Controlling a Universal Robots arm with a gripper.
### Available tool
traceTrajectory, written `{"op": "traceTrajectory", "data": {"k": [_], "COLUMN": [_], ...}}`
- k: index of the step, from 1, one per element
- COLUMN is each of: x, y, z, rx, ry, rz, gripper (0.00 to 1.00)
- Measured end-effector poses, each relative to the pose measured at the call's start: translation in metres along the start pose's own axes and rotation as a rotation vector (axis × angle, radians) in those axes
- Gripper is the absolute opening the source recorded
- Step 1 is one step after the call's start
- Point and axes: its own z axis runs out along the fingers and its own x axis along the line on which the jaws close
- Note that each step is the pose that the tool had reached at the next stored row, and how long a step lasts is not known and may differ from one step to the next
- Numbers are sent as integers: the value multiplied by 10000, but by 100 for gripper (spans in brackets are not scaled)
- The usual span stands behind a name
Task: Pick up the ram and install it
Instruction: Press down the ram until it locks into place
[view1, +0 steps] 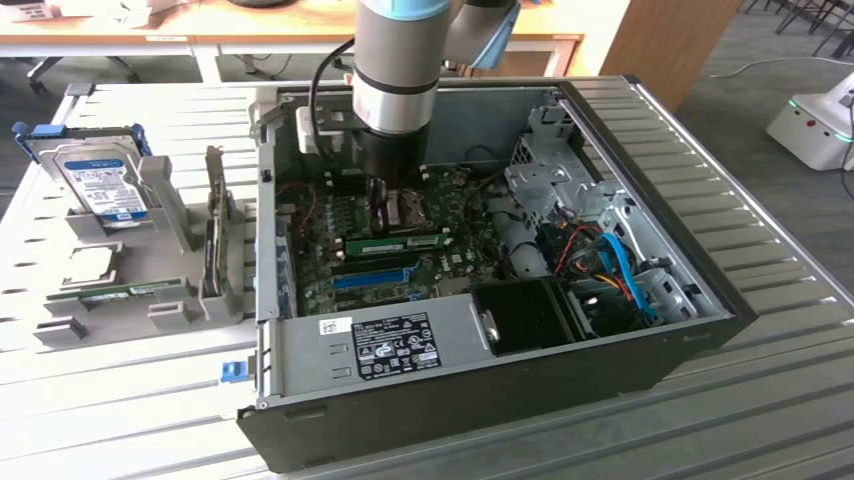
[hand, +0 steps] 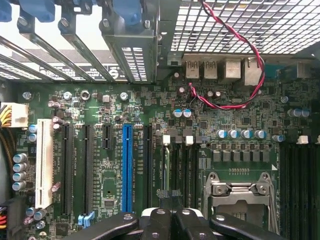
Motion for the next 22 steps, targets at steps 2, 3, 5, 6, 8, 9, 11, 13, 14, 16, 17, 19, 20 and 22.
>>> {"op": "traceTrajectory", "data": {"k": [2, 3, 5, 6, 8, 9, 11, 13, 14, 16, 17, 19, 20, 22], "x": [0, 0, 0, 1, 0, 0, 0, 0, 0, 1, 1, 1, 1, 1], "y": [0, 0, -1, -1, -1, -1, -1, -1, -1, -1, -2, -2, -2, -2], "z": [6, 9, 15, 16, 16, 16, 18, 26, 29, 35, 38, 43, 44, 48], "rx": [-1, 0, 0, 0, -1, 0, 0, 2, 1, 0, 0, 0, 0, 1], "ry": [2, 0, 0, 1, 1, 0, 0, -4, -1, 0, 1, 1, 0, -1], "rz": [0, 0, 0, 0, 0, 0, 0, 0, 0, 0, 0, 0, 0, 0], "gripper": [11, 11, 11, 11, 11, 11, 11, 11, 11, 11, 11, 11, 11, 11]}}
